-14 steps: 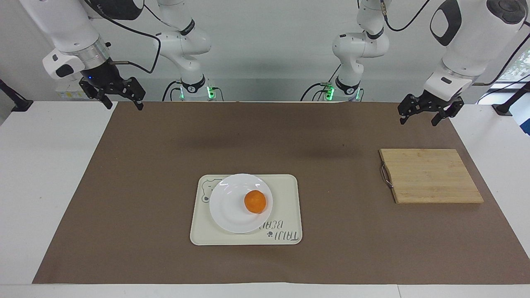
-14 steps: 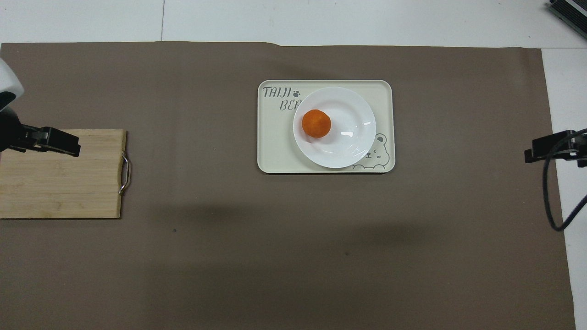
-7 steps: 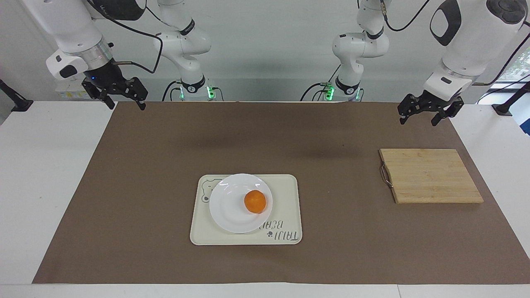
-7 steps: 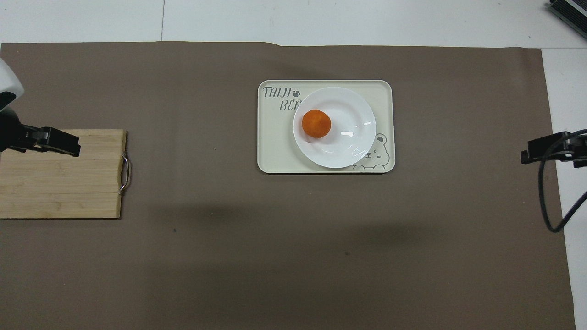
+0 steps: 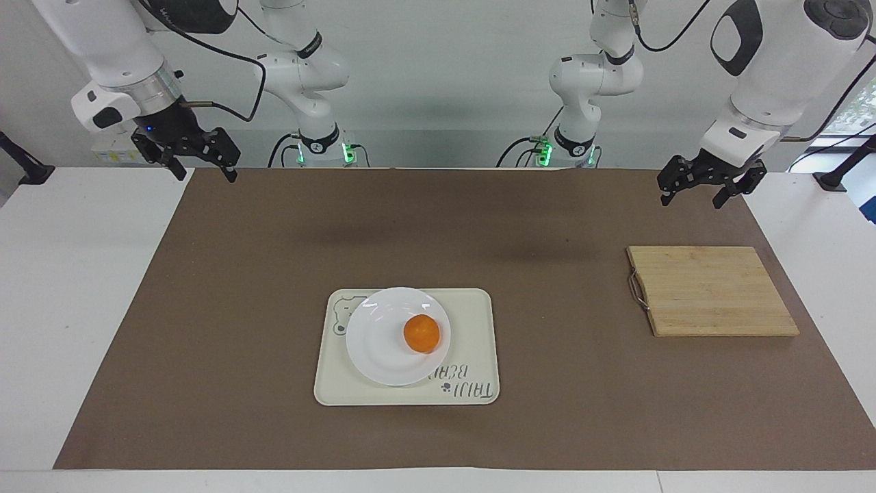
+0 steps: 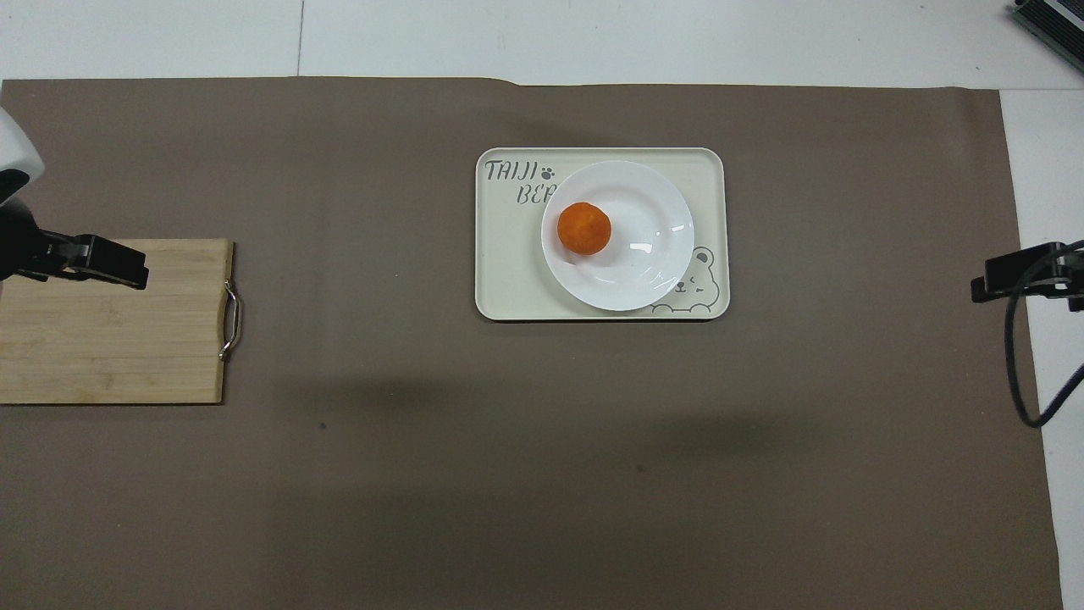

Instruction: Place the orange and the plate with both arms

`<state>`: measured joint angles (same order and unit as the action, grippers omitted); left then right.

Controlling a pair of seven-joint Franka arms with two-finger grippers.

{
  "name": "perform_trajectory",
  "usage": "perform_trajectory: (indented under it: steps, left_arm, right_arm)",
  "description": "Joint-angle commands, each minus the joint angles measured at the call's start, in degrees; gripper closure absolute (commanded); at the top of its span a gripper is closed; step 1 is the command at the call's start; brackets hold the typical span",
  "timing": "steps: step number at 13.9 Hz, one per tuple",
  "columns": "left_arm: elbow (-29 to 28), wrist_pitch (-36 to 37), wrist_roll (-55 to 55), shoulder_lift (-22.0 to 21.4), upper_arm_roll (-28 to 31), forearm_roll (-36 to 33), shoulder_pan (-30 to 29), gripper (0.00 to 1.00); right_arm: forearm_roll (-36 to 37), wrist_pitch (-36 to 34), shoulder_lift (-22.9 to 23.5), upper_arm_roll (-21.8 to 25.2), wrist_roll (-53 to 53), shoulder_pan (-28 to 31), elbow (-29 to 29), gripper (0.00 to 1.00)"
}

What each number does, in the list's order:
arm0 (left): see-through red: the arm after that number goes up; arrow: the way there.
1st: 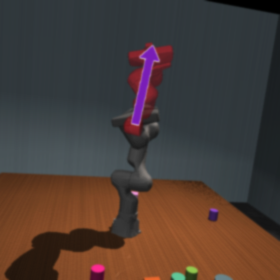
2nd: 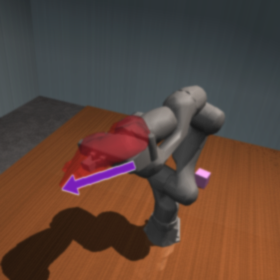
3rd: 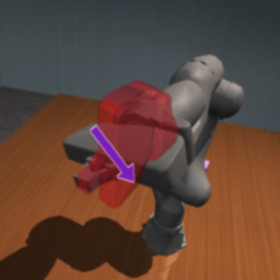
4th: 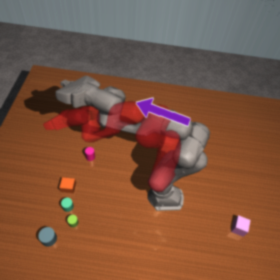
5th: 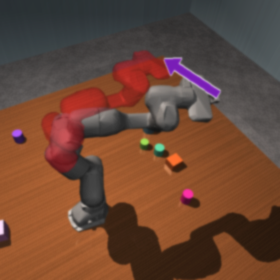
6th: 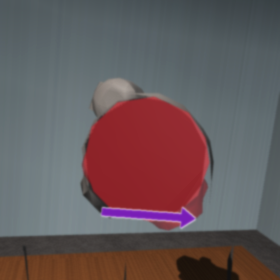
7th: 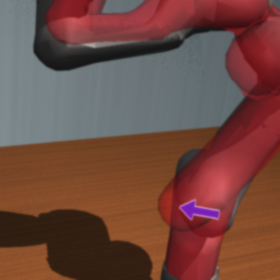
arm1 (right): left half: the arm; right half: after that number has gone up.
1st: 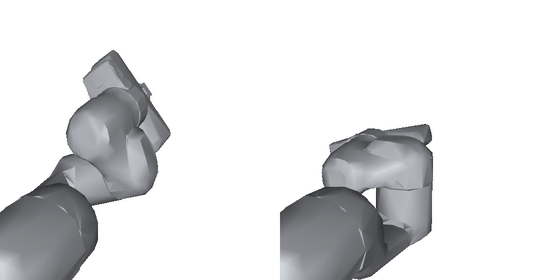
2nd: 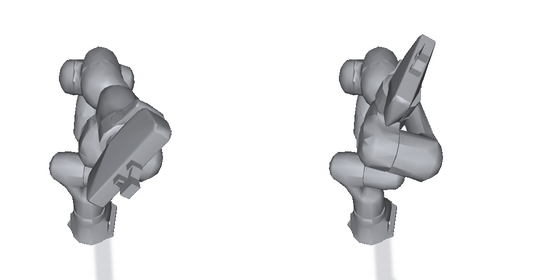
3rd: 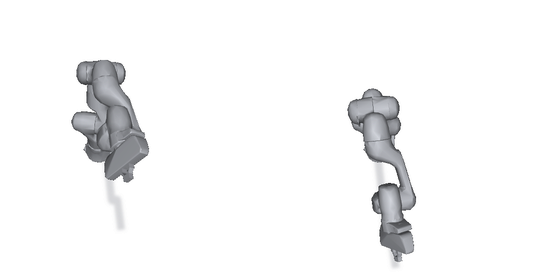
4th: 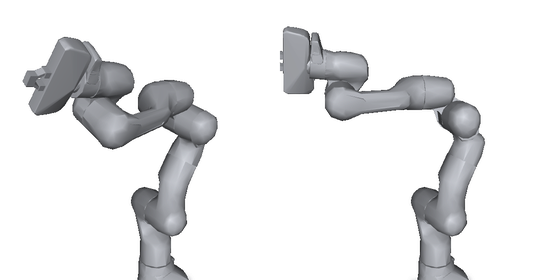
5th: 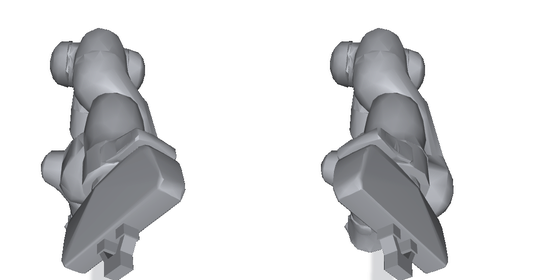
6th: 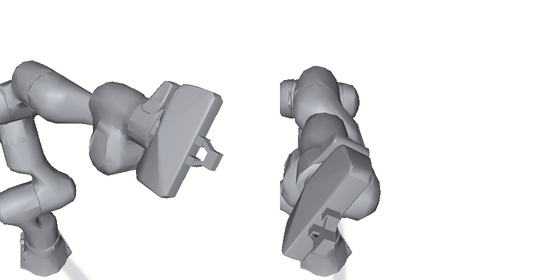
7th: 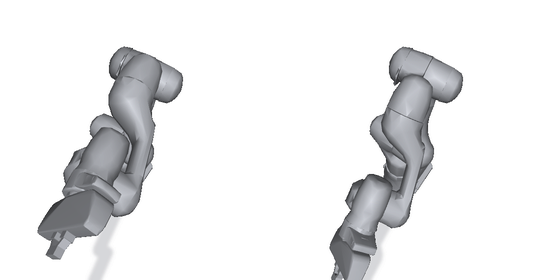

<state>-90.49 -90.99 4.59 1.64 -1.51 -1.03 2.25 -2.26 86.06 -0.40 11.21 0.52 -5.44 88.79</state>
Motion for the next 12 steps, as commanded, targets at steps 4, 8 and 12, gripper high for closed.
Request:
perform_trajectory:
  steps: [4,8,12]
  left_arm:
    - [0.58,1.07,0.95,0.12,-0.34,0.76,-0.76,0.0]
    - [0.58,1.07,0.95,0.12,-0.34,0.76,-0.76,0.0]
    - [0.58,1.07,0.95,0.12,-0.34,0.76,-0.76,0.0]
  right_arm:
    - [1.56,1.13,-1.8,-6.47,1.07,4.56,2.09,0.0]
    - [1.65,1.13,-1.8,-6.11,1.07,4.38,2.18,0.0]
    - [2.09,1.3,-1.97,-6.11,0.71,4.21,2.27,0.0]
